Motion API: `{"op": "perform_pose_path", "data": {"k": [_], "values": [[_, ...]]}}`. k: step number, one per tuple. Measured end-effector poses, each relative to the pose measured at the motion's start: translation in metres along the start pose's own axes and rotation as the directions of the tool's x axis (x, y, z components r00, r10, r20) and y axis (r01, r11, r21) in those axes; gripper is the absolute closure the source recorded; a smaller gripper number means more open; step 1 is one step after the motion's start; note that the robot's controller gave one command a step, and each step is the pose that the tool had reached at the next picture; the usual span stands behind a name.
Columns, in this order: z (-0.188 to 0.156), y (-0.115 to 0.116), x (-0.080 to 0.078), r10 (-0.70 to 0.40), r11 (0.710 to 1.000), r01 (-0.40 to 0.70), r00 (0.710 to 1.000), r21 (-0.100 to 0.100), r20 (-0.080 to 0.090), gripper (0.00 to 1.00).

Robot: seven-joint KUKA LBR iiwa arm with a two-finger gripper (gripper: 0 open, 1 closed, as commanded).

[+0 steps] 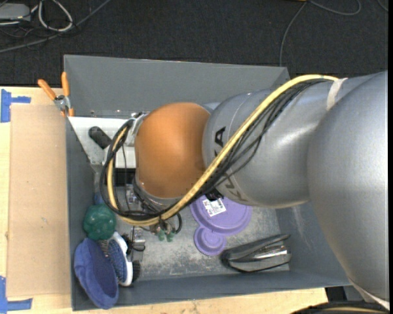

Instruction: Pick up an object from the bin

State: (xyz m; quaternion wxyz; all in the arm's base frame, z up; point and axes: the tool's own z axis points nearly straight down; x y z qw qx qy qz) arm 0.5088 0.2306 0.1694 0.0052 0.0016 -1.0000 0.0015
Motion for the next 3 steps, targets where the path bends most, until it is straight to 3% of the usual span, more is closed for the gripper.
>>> {"op": "perform_pose_path", "data": {"k": [1,2,3], "values": [[-0.005,-0.002,-0.002,0.006,1.0,-0.006,1.0,-0.002,0.007,0.0],[0.055,0.005,0.017,0.297,0.955,-0.297,0.955,-0.005,0.008,0.0],[0.107,0.006,0.024,0.396,0.918,-0.396,0.918,-0.001,0.004,0.0]]}}
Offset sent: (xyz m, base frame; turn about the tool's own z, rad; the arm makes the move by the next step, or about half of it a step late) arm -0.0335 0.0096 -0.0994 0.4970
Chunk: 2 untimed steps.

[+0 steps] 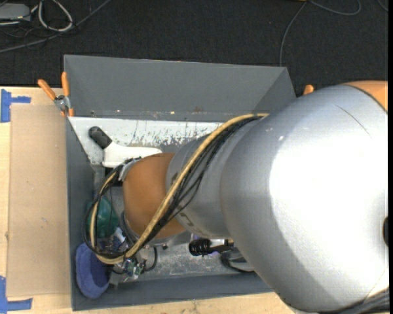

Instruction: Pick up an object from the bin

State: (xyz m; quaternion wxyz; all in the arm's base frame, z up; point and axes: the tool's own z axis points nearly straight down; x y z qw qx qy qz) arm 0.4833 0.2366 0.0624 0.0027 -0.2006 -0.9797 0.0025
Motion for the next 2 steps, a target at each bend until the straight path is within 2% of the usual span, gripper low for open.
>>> {"op": "perform_pose_path", "data": {"k": [1,2], "values": [[-0.036,-0.002,0.014,-0.05,0.999,0.05,0.999,0.002,-0.003,0.0],[-0.009,-0.003,0.01,-0.061,0.998,0.061,0.998,-0.002,0.008,0.0]]}}
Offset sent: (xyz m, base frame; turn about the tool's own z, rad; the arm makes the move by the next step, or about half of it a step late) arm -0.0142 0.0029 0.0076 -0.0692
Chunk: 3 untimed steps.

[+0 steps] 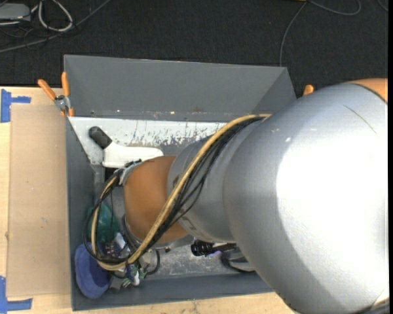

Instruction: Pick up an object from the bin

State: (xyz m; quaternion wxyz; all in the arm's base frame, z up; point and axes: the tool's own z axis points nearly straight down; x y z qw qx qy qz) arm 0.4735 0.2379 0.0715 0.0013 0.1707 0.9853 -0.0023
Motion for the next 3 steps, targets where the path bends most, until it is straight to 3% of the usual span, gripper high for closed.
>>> {"op": "perform_pose_path", "data": {"k": [1,3], "values": [[0.001,0.005,-0.001,-0.003,1.0,0.003,1.0,0.006,-0.006,1.0],[-0.014,0.002,0.0,0.002,1.0,-0.001,1.0,0.012,-0.011,1.0]]}}
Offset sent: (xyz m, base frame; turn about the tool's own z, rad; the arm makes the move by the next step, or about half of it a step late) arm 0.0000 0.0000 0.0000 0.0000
